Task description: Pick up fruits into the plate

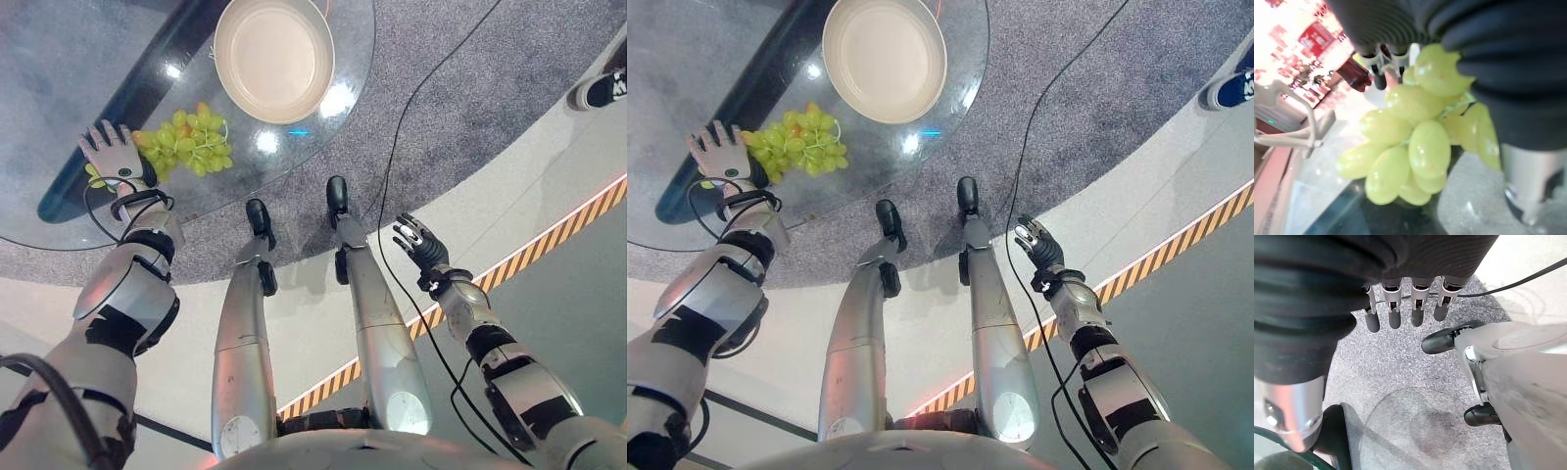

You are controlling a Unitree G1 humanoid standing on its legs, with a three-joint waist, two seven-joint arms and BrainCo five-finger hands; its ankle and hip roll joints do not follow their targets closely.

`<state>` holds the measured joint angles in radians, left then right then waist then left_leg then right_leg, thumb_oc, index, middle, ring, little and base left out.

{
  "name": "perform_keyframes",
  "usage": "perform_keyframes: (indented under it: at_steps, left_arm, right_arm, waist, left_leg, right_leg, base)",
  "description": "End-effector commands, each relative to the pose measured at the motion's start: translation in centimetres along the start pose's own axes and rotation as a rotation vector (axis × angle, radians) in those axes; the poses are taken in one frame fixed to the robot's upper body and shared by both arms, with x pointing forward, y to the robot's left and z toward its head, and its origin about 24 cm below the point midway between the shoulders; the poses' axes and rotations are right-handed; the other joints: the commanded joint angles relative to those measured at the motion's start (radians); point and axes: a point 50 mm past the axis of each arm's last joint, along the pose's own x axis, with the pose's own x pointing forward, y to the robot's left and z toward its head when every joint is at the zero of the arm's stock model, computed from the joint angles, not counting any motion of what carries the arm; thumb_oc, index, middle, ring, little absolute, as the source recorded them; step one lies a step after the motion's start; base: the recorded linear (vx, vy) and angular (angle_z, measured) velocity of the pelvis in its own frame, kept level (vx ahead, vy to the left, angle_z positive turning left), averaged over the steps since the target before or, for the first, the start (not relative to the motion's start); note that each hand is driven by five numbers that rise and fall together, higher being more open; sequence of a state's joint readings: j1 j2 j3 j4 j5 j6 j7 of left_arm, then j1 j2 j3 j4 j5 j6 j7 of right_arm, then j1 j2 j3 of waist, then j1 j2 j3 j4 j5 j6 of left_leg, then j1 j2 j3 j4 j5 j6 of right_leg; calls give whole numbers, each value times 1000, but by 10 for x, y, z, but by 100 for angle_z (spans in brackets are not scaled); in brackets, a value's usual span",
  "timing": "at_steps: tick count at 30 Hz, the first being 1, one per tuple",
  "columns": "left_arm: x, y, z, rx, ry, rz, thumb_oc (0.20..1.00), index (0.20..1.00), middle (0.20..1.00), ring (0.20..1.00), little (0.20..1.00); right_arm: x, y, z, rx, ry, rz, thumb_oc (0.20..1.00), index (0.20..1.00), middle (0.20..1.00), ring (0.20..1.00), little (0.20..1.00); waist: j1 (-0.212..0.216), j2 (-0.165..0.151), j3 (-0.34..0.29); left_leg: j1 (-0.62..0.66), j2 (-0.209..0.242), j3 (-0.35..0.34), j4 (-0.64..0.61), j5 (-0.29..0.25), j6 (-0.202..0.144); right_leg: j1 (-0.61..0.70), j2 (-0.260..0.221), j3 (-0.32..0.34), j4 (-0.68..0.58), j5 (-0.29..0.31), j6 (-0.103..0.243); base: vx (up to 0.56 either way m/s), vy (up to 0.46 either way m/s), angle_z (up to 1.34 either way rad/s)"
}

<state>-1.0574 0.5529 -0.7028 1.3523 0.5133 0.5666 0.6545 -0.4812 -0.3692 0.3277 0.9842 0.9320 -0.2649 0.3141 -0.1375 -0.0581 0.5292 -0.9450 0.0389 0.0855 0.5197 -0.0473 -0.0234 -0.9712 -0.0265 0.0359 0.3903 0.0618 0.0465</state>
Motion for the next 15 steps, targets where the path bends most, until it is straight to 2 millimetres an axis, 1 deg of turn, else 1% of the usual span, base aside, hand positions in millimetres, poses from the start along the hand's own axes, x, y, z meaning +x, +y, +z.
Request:
perform_keyframes:
  at_steps: [1, 2, 8, 15]
  left_arm:
    - [-1, -21, -44, 86, 149, -60, 407, 407, 407, 407, 407]
    - [0, -20, -45, 87, 154, -56, 200, 200, 200, 200, 200]
    - [1, -20, -48, 76, 171, -61, 200, 200, 200, 200, 200]
    - [-1, -21, -43, 60, 157, -65, 200, 200, 200, 200, 200]
  right_arm:
    - [-5, 9, -8, 66, -36, 53, 1000, 1000, 1000, 1000, 1000]
    - [-5, 9, -8, 74, -40, 56, 1000, 1000, 1000, 1000, 1000]
    - [-7, 9, -7, 93, -62, 67, 1000, 1000, 1000, 1000, 1000]
    - [-8, 9, -7, 95, -71, 76, 1000, 1000, 1000, 1000, 1000]
  waist:
    - [15, -17, -9]
    - [14, -18, -9]
    - [12, -15, -9]
    - [10, -15, -9]
  left_leg:
    - [37, -83, -99, -93, 12, -3]
    - [32, -83, -101, -91, 9, -3]
    - [20, -88, -102, -89, 4, -3]
    - [29, -89, -102, -105, 6, -5]
  right_leg:
    - [-5, 109, -21, 119, -83, 0]
    - [-10, 109, -21, 120, -83, 0]
    - [-22, 110, -21, 116, -81, 2]
    - [-16, 113, -21, 101, -76, 3]
  base:
    - [0, 0, 0]
    - [0, 0, 0]
    - [0, 3, -3]
    - [0, 0, -1]
